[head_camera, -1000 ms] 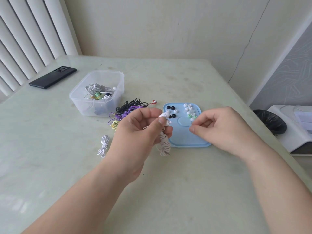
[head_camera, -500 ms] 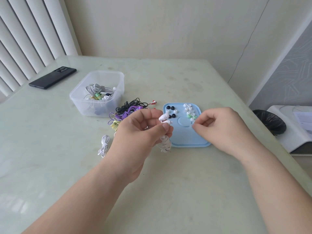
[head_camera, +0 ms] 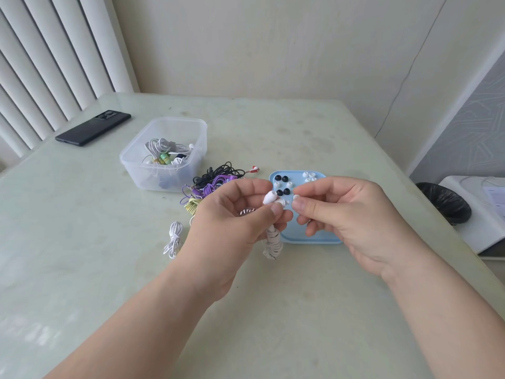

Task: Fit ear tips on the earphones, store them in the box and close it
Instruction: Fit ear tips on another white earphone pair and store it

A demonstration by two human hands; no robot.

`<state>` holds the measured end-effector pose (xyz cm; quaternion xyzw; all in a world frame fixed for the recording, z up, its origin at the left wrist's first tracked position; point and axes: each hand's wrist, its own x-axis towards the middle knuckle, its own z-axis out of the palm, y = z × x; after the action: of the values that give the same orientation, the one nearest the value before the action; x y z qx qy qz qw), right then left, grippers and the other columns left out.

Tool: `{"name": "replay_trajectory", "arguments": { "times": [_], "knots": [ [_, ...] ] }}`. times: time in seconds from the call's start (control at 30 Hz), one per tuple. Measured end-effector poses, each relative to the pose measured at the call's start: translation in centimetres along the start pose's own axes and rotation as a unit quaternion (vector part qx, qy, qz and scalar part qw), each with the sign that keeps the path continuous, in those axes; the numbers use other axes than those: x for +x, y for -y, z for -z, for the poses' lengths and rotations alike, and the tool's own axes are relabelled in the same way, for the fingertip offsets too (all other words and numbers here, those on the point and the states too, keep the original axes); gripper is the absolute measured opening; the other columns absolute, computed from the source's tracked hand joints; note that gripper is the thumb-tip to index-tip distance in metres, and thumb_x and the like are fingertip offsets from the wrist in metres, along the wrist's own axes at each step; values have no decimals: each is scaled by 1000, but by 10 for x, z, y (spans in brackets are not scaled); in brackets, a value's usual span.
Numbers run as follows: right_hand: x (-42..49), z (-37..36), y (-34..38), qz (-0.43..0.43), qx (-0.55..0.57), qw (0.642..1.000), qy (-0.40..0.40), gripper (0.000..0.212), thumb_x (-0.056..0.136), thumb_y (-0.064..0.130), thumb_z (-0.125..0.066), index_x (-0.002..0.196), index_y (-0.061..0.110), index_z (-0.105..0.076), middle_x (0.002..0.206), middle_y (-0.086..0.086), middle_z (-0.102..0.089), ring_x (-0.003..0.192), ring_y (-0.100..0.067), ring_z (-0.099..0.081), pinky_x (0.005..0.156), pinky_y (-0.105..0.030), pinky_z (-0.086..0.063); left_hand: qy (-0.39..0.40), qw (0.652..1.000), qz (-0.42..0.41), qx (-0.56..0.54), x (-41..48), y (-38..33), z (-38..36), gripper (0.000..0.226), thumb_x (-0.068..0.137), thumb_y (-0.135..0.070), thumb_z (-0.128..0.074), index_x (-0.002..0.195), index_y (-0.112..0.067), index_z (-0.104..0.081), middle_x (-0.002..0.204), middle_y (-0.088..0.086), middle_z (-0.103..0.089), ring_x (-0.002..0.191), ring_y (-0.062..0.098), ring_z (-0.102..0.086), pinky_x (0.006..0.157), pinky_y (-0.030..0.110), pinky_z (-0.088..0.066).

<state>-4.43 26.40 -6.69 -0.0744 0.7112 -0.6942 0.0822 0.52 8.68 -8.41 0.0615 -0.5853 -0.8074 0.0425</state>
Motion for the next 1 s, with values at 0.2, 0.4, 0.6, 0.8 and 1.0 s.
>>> {"name": "replay_trajectory", "arguments": {
  "times": [0.2,0.4,0.6,0.8,1.0],
  "knots": [
    [-2,-3,0,-30,52,998,1,19,80,-5,-77,99,-2,-77,88,-26,-74,73,-26,-69,66,-30,-58,-4,1000,-6,0,0,-1,0,22,88,3,-75,107,-8,-72,94,14,-79,86,27,-78,94,51,-61],
    [-2,-3,2,-40,78,996,5,15,84,-6,-73,98,-3,-77,88,-23,-74,73,-26,-71,67,-29,-59,1,1000,-8,-10,1,0,0,25,86,2,-77,109,-8,-72,96,13,-79,80,24,-75,97,53,-59],
    [-3,-3,4,-83,121,989,25,21,78,-3,-75,99,-7,-73,82,-18,-73,70,-23,-71,65,-28,-60,4,1000,-22,0,2,2,3,23,86,1,-78,106,-10,-73,102,17,-79,85,29,-74,89,40,-59],
    [-4,-6,6,-91,133,986,30,27,71,1,-77,97,-6,-73,80,-16,-74,68,-21,-72,63,-27,-60,-1,999,-31,10,3,5,4,22,87,-1,-79,106,-10,-73,103,17,-79,94,36,-75,96,46,-59],
    [-6,-9,6,-87,148,984,37,23,69,0,-76,92,-5,-74,77,-17,-73,68,-22,-71,64,-29,-61,-13,999,-44,4,4,6,3,20,87,-1,-79,105,-8,-73,97,15,-79,85,25,-75,81,34,-56]
  ]
}}
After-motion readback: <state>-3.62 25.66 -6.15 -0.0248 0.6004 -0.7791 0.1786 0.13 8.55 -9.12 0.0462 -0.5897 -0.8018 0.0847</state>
